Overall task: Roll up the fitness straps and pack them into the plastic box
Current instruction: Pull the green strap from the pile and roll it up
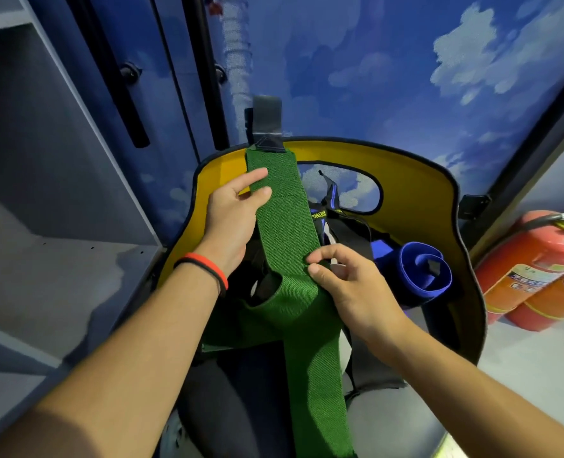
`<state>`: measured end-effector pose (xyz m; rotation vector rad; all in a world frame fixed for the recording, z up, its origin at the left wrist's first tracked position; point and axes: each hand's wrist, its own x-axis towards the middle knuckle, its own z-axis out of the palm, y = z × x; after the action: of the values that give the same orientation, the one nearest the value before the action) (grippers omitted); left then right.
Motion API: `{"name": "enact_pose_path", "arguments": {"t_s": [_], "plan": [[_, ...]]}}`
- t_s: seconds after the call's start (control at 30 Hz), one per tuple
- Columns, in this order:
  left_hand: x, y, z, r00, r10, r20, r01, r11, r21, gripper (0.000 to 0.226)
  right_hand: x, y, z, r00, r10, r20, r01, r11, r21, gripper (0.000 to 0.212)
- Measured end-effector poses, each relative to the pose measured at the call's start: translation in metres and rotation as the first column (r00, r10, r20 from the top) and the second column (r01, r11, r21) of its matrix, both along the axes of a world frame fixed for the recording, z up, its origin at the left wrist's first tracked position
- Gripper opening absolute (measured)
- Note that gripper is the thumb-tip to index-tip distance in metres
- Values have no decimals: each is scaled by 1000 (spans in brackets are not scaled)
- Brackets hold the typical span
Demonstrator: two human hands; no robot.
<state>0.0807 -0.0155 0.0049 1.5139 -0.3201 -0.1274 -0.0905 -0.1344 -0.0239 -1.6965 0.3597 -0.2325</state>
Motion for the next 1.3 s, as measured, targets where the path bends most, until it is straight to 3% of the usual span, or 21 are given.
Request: {"name": "enact_pose_path", "arguments": {"t_s": [0.13, 0.2, 0.33, 0.43, 0.5, 0.6, 0.67, 0.73, 0.93, 1.1, 1.3], "plan": [[11, 7, -5, 984, -175, 42, 167, 975, 149, 76, -1, -2, 4, 997, -4, -79, 14, 993, 117, 13], [13, 12, -3, 969, -226, 102, 197, 952, 235, 81, -3, -3, 7, 994, 34, -101, -20, 990, 138, 39], [13, 14, 0, 970, -227, 85, 210, 963, 169, 83, 0, 4, 11, 990, 73, -120, -35, 956, 291, 45], [16, 18, -5, 978, -206, 14, 204, 973, 106, 80, 4, 0, 11, 994, 83, -70, -35, 854, 520, 43], [18, 21, -7, 981, -191, -25, 192, 980, 54, 79, 3, -6, 10, 994, 64, -86, -2, 816, 579, 45], [15, 20, -3, 985, -171, -9, 171, 985, -6, 78, 2, -6, 0, 989, -41, -141, 99, 894, 437, 48], [11, 16, 4, 985, -170, 38, 171, 985, -33, 78, 3, -5, -8, 986, -153, -64, 162, 975, 154, 49], [8, 13, 13, 985, -159, 72, 164, 984, -69, 78, 5, -3, -8, 985, -165, 54, 164, 986, 15, 47], [9, 16, 22, 985, -120, 127, 132, 987, -96, 79, 4, -10, -10, 955, -271, 120, 285, 951, -121, 40], [9, 19, 21, 986, -109, 122, 122, 987, -105, 79, 2, -9, -8, 976, -216, 38, 216, 922, -321, 43], [16, 24, 15, 996, -35, 83, 45, 992, -119, 80, 4, -11, -8, 988, -147, -38, 135, 967, -216, 36]]}}
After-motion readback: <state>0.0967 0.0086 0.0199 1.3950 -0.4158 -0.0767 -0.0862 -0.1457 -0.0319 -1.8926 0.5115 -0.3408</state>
